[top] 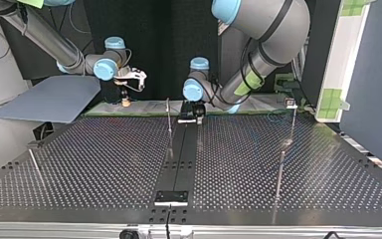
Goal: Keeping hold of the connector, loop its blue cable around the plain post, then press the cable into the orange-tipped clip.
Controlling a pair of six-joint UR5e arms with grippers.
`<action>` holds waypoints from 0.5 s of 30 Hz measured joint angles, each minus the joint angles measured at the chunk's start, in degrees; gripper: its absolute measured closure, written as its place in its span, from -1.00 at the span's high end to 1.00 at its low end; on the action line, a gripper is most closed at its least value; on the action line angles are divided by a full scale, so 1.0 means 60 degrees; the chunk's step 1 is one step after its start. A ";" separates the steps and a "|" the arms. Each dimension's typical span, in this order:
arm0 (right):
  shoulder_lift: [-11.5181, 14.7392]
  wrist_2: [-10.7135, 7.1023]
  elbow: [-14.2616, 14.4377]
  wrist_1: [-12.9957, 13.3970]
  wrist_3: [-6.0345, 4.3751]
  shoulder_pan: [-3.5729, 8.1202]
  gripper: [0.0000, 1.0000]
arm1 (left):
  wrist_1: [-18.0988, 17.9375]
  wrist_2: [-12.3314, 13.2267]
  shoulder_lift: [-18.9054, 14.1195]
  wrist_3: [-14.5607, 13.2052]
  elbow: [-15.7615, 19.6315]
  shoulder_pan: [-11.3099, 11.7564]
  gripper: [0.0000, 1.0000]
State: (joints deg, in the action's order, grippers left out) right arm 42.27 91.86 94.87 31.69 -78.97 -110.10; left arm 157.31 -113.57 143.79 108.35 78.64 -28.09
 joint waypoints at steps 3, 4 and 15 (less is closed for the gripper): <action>0.0136 0.0041 -0.0003 -0.0026 -0.0197 -0.0013 -1.00 | 0.0126 0.0002 -0.0016 -0.0004 0.0000 -0.0078 1.00; 0.0159 0.0048 -0.0003 -0.0031 -0.0242 -0.0014 -1.00 | 0.0200 -0.0003 -0.0016 -0.0005 0.0003 -0.0101 1.00; 0.0192 0.0057 -0.0017 -0.0033 -0.0324 -0.0024 -1.00 | 0.0920 0.0047 -0.0037 -0.0049 0.0141 -0.0170 1.00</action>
State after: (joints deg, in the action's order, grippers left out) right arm 43.43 92.20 94.77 31.50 -80.91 -110.24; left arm 162.83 -113.28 143.57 108.06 79.49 -29.11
